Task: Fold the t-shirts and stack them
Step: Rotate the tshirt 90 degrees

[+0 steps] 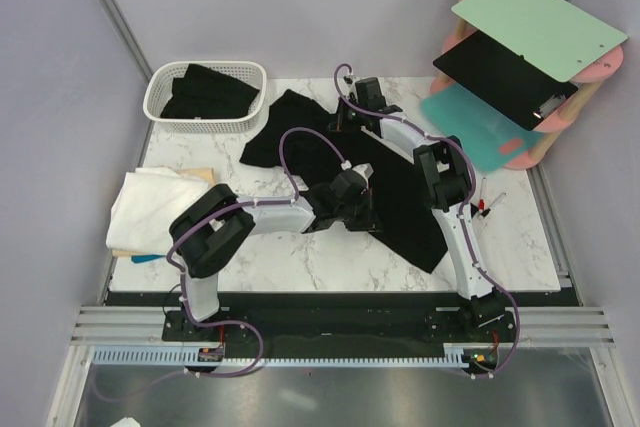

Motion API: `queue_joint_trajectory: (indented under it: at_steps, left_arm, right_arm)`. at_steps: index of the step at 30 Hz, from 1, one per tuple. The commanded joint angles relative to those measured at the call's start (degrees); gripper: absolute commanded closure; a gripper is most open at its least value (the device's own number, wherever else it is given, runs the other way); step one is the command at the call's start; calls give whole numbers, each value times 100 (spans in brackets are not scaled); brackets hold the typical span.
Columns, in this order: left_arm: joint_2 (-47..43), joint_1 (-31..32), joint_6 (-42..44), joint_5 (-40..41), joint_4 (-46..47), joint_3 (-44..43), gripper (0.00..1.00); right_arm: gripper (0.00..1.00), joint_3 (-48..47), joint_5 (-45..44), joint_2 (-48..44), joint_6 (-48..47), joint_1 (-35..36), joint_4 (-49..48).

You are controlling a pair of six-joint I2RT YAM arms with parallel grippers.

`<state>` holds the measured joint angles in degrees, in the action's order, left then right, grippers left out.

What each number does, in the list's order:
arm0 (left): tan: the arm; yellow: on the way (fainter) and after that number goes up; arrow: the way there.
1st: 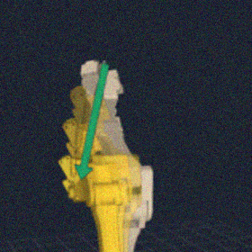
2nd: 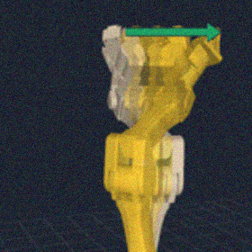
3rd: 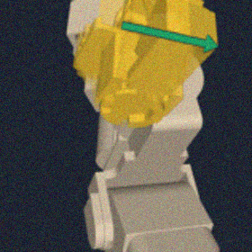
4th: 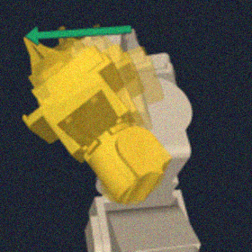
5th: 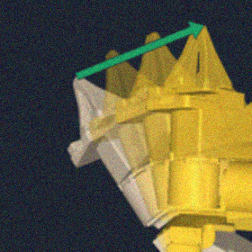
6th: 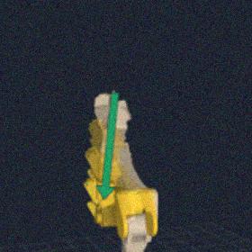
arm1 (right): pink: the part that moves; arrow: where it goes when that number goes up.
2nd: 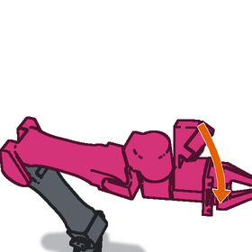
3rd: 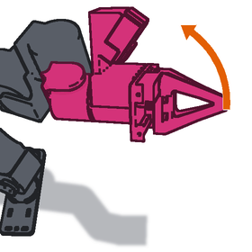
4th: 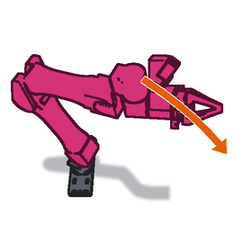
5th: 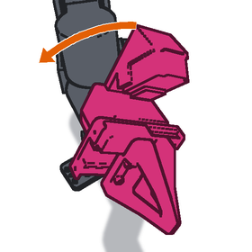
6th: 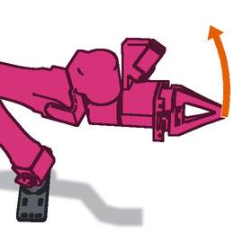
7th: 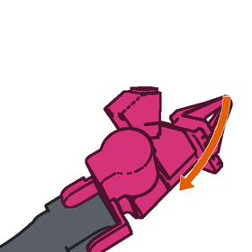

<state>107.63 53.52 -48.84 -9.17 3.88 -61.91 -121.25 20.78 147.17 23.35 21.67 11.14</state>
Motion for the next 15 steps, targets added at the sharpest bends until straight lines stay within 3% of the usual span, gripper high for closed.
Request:
queue_joint_trajectory:
  at_steps: [1,8,15]
  left_arm:
    - [-41,80,-135,73,561,-146,98]
    - [872,80,-135,152,-228,-1058,98]
    - [935,80,-179,539,-1002,-1016,98]
  right_arm:
    - [100,-223,-21,180,64,-128,213]
    - [100,-276,-135,259,73,-286,371]
    - [100,-311,-548,294,99,-550,635]
